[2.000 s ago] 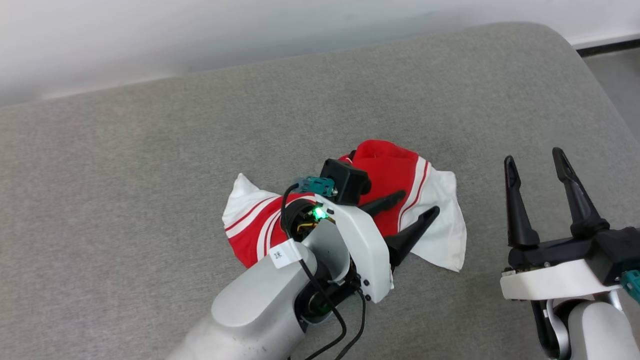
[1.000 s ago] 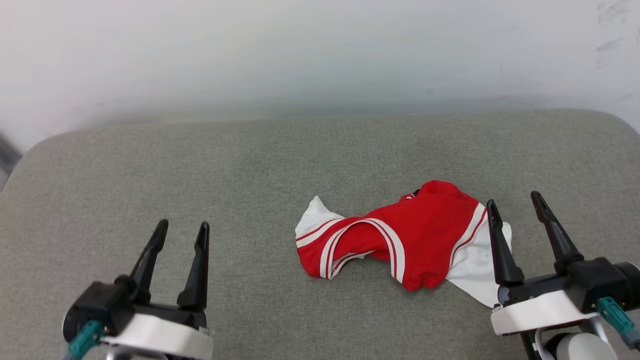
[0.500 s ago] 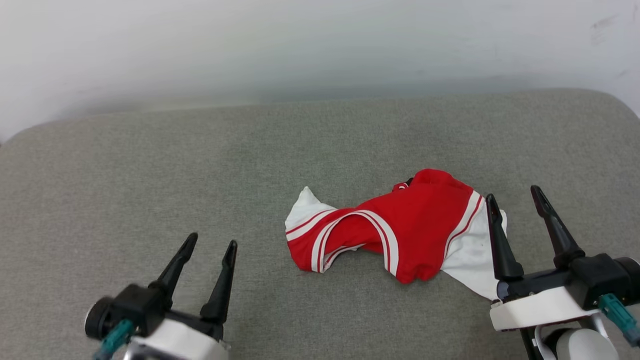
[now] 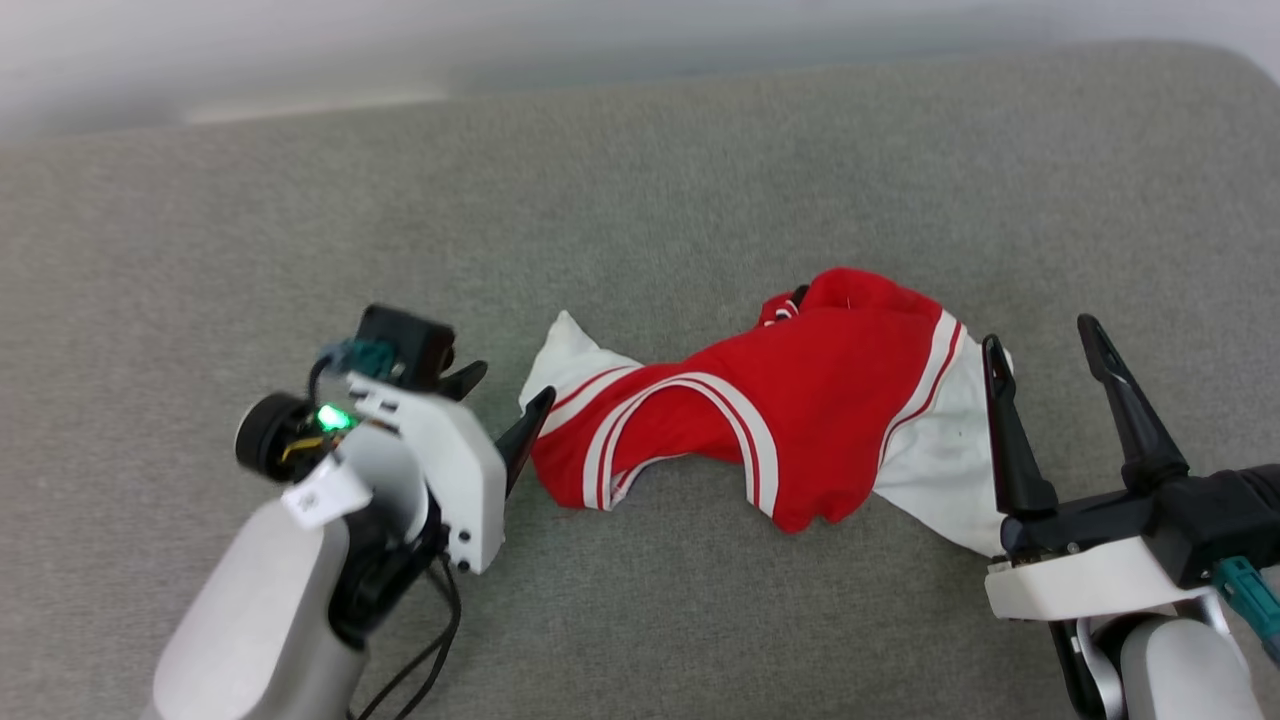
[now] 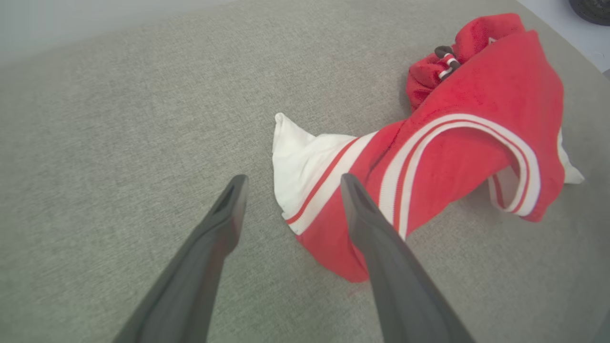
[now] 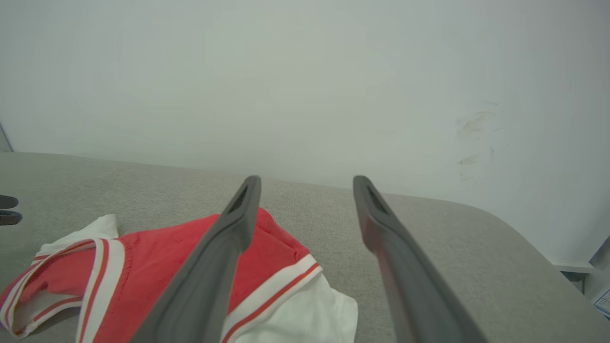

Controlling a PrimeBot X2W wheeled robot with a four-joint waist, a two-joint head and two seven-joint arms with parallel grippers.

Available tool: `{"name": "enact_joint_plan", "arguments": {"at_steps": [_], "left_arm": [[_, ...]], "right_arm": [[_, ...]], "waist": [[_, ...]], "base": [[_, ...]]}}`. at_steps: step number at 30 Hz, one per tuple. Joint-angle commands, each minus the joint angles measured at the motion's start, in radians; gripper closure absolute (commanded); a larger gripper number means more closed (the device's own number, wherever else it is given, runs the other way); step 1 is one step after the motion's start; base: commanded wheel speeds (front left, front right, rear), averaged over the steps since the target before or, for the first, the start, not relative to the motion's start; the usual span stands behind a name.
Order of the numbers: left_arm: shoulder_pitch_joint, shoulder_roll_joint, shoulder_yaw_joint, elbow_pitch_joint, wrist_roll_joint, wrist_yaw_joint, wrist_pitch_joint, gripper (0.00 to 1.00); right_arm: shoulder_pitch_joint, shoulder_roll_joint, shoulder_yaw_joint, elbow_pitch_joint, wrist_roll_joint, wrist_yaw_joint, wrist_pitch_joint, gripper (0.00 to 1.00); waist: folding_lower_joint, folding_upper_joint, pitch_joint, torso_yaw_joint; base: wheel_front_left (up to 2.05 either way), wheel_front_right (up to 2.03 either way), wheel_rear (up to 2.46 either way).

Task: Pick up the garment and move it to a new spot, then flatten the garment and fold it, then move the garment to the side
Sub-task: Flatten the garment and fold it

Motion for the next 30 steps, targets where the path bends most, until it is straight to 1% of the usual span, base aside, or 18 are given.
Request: {"name": "enact_joint_plan", "arguments": {"at_steps": [1, 4, 9, 13, 14, 15, 16, 18, 21, 25, 27, 30], "left_arm": [[-0.051, 0.009, -0.011, 0.016, 0.002, -0.004, 0.037, 0.0], [-0.104, 0.0, -0.037, 0.055, -0.008, -0.002, 0.124, 0.0], [-0.161, -0.001, -0.057, 0.103, 0.012, 0.007, 0.169, 0.0], [-0.16, 0.009, -0.091, 0.175, 0.03, 0.006, 0.213, 0.0], [-0.143, 0.006, -0.106, 0.195, 0.019, 0.004, 0.234, 0.15], [-0.128, 0.002, -0.117, 0.209, 0.007, 0.001, 0.25, 1.0], [-0.116, -0.002, -0.122, 0.214, -0.004, -0.001, 0.253, 1.0], [-0.101, -0.004, -0.125, 0.21, -0.012, 0.0, 0.225, 1.0], [-0.105, 0.001, -0.097, 0.196, -0.003, 0.008, 0.136, 1.0], [-0.103, -0.009, -0.032, 0.145, 0.004, 0.042, -0.046, 1.0], [-0.077, -0.012, -0.017, 0.111, 0.015, 0.05, -0.139, 1.0], [-0.039, 0.0, 0.02, 0.037, 0.033, 0.061, -0.278, 1.0]], "right_arm": [[-0.017, 0.002, -0.005, -0.007, -0.007, 0.0, -0.002, 0.0], [-0.023, 0.002, -0.005, -0.007, 0.003, 0.0, -0.002, 0.0], [-0.035, 0.002, 0.01, -0.014, 0.026, 0.0, -0.002, 0.0], [-0.039, 0.001, 0.026, -0.015, 0.038, 0.0, -0.002, 0.0], [-0.038, 0.002, 0.027, -0.014, 0.039, 0.0, -0.002, 0.0], [-0.039, 0.002, 0.026, -0.014, 0.041, 0.0, -0.002, 0.0], [-0.039, 0.002, 0.023, -0.013, 0.043, 0.0, -0.002, 0.0], [-0.04, 0.001, 0.015, -0.008, 0.043, 0.0, -0.002, 0.0], [-0.038, 0.002, 0.007, -0.001, 0.034, 0.0, -0.002, 0.0], [-0.024, 0.001, 0.009, 0.006, 0.028, 0.0, -0.002, 0.0], [-0.011, 0.001, -0.002, 0.009, 0.025, 0.0, -0.002, 0.0], [0.003, 0.002, 0.0, 0.015, 0.015, 0.0, -0.002, 0.0]], "waist": [[-0.0001, 0.0, 0.058, -0.022], [-0.0001, 0.0, 0.096, -0.036], [-0.0001, 0.0, 0.136, -0.049], [-0.0001, 0.0, 0.153, -0.06], [-0.0001, 0.0, 0.154, -0.061], [-0.0001, 0.0, 0.155, -0.061], [-0.0001, 0.0, 0.154, -0.06], [-0.0001, 0.0, 0.146, -0.055], [-0.0001, 0.0, 0.117, -0.04], [-0.0001, 0.0, 0.06, -0.017], [-0.0001, 0.0, 0.03, 0.004], [-0.0001, 0.0, -0.003, 0.034]], "base": [[0.0, 0.0, 0.0], [0.0, 0.0, 0.0], [0.0, 0.0, 0.0], [0.0, 0.0, 0.0], [0.0, 0.0, 0.0], [0.0, 0.0, 0.0], [0.0, 0.0, 0.0], [0.0, 0.0, 0.0], [0.0, 0.0, 0.0], [0.0, 0.0, 0.0], [0.0, 0.0, 0.0], [0.0, 0.0, 0.0]]}}
